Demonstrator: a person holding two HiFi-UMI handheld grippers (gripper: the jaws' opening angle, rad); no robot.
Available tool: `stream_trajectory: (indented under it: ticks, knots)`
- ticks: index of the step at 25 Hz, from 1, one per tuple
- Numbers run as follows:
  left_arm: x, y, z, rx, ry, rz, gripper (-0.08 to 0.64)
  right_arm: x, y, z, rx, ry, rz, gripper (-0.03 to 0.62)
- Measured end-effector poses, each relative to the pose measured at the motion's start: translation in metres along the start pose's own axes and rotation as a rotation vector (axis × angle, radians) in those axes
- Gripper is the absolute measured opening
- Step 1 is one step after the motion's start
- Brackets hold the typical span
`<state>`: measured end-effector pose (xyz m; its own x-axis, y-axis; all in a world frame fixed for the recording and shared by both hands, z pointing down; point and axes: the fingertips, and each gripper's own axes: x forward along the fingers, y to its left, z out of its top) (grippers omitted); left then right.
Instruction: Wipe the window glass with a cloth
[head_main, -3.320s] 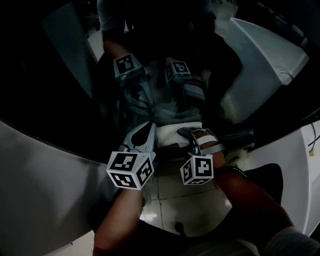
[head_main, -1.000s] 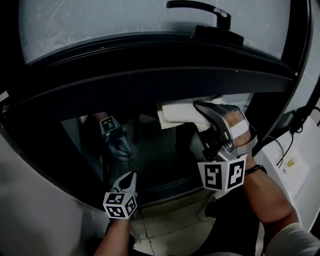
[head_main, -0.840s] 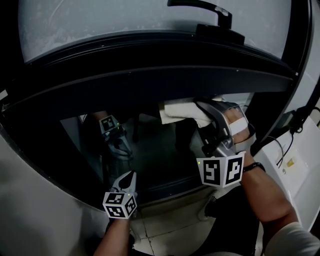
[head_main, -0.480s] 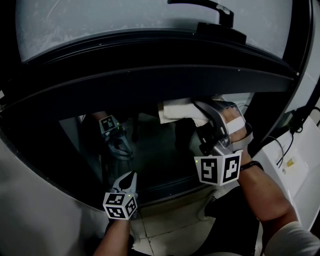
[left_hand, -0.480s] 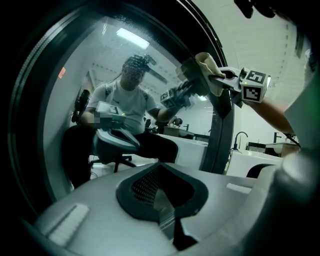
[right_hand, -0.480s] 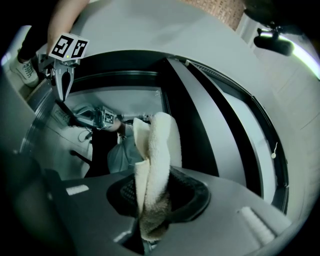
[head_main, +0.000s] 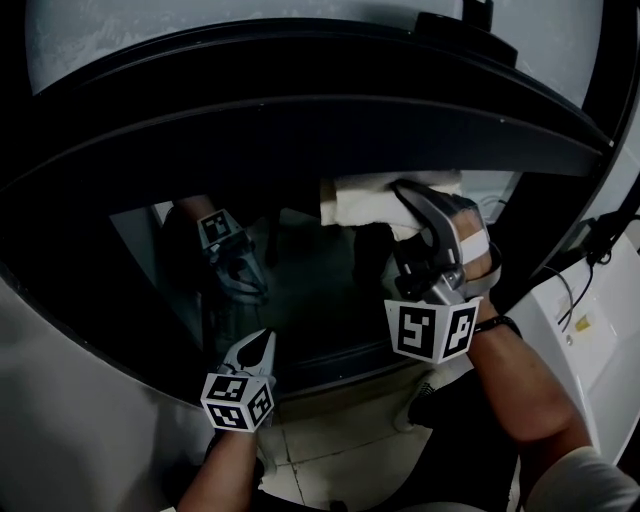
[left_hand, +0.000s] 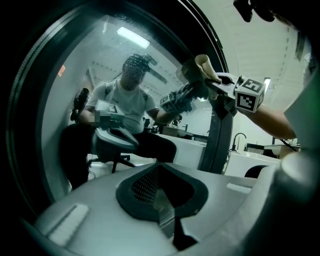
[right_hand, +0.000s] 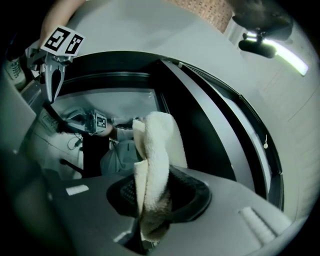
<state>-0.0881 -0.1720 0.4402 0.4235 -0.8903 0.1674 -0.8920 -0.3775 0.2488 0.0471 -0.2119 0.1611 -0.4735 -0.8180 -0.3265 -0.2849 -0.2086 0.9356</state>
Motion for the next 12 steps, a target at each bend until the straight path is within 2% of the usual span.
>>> stream_trajectory:
  ticks: [4, 12]
  knots:
    - [-0.0008, -0.0033, -0.0023, 0.0, 0.004, -0.008, 0.017, -0.0007, 0.0025, 0.0001, 0.014, 0.001, -0.021, 0.084]
    - [0.0001, -0.0027, -0.0034, -0.007, 0.006, -0.008, 0.017, -0.0032, 0.0104, -0.0015, 0.002, 0.0, -0.006, 0.084]
